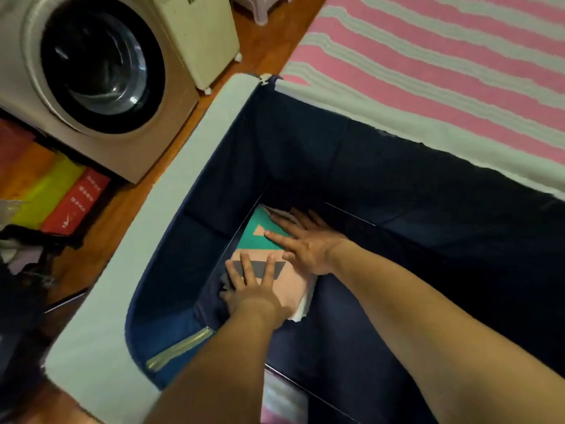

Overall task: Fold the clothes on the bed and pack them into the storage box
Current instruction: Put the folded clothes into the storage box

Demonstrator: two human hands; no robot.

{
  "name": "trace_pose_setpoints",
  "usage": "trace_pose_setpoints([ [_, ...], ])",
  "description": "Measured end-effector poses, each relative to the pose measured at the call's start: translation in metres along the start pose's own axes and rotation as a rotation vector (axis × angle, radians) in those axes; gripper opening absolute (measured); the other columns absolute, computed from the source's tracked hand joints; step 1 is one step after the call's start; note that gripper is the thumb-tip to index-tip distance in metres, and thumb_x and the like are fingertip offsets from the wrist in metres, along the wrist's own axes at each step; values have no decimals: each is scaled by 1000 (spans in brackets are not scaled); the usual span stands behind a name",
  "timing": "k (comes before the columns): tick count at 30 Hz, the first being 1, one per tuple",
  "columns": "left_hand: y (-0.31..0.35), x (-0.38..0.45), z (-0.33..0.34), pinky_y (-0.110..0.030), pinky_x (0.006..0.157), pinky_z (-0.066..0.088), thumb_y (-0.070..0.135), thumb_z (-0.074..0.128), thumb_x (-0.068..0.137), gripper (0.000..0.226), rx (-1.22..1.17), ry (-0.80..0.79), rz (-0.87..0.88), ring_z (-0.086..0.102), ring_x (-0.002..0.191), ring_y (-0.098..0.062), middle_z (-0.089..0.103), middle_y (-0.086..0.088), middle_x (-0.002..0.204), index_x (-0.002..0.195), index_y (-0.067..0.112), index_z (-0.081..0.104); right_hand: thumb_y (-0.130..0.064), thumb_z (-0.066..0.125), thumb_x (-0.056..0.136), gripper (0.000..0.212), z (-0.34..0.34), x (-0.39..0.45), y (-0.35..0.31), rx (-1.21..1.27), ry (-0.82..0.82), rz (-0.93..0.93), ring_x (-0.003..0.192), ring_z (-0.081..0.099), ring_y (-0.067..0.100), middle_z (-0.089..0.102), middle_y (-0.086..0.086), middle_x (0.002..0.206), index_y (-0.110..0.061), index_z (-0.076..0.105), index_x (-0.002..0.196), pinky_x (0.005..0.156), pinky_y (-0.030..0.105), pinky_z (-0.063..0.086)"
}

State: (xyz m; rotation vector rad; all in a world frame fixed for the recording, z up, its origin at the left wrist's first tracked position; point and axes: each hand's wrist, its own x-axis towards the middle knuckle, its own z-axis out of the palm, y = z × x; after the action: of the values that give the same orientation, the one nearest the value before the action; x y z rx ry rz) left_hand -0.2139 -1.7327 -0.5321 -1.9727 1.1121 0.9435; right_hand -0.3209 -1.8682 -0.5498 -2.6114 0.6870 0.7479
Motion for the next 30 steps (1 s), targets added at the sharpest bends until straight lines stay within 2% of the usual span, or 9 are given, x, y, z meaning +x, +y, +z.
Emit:
trace_pose_setpoints([
  [3, 13, -20, -27, -60, 115, 26, 57, 67, 82, 103, -26, -146, 51, 10, 150, -51, -3, -25, 166, 158, 41, -1, -48, 33, 104, 61, -49, -36, -30, -162, -93, 31, 152, -9, 38, -9, 0, 168, -40, 6, 159, 120, 62, 0],
  [6, 33, -76, -51, -40, 91, 53, 25, 60, 94, 51, -292, 3, 243, 64, 116, -35, 63, -15, 132, 143, 12, 51, -39, 37, 104, 48, -104, -107, -46, -96, 68, 78, 145, 25, 38, 33, 9, 157, -29, 37, 151, 118, 53, 22],
  [10, 86, -220, -86, -41, 73, 50, 13, 54, 96, 14, -841, 569, 396, 67, 93, -35, 71, -10, 94, 100, 15, 68, -21, 49, 99, 43, -145, -268, -8, 351, 744, 90, 115, 53, 29, 58, 7, 131, -18, 51, 143, 97, 40, 44],
  [14, 168, -374, -68, -28, 69, 54, 4, 56, 95, 25, -1352, 515, 789, 66, 73, -9, 70, 4, 83, 95, 25, 69, -8, 51, 97, 32, -96, -445, 46, 855, 1378, 426, 100, 63, 11, 67, 0, 111, -17, 62, 126, 87, 28, 50],
  [17, 266, -424, -17, -20, 77, 51, 11, 57, 98, 27, -1147, 303, 972, 65, 89, 3, 68, 16, 104, 108, 35, 65, -13, 54, 99, 32, 9, -531, 90, 1110, 1270, 804, 91, 59, 0, 65, -5, 111, -28, 59, 127, 78, 25, 48],
  [20, 329, -404, 38, -23, 101, 41, 25, 56, 102, 45, -935, 241, 909, 47, 117, 12, 44, 27, 132, 144, 37, 45, -15, 57, 98, 39, 108, -563, 109, 1147, 1078, 947, 92, 59, 7, 62, 0, 119, -31, 55, 133, 89, 38, 52],
  [24, 365, -328, 101, -46, 120, 28, 41, 53, 102, 67, -850, 280, 554, 21, 151, -26, 15, -5, 166, 160, 32, 21, -21, 58, 99, 55, 206, -567, 119, 1184, 811, 851, 123, 53, 22, 43, 1, 139, -38, 37, 147, 107, 39, 44],
  [27, 366, -251, 114, -48, 118, 29, 52, 44, 103, 70, -711, 380, 358, 18, 152, -35, 4, -12, 168, 160, 41, 7, -40, 56, 99, 70, 251, -525, 133, 1202, 640, 757, 151, 19, 24, 7, -2, 165, -46, 14, 156, 119, 39, 24],
  [30, 368, -177, 117, -46, 119, 26, 55, 41, 102, 71, -555, 429, 347, 22, 151, -38, 10, -19, 167, 158, 46, -2, -62, 51, 94, 80, 277, -468, 144, 1226, 599, 744, 155, 4, 24, -20, -11, 164, -64, -10, 147, 122, 47, 22],
])
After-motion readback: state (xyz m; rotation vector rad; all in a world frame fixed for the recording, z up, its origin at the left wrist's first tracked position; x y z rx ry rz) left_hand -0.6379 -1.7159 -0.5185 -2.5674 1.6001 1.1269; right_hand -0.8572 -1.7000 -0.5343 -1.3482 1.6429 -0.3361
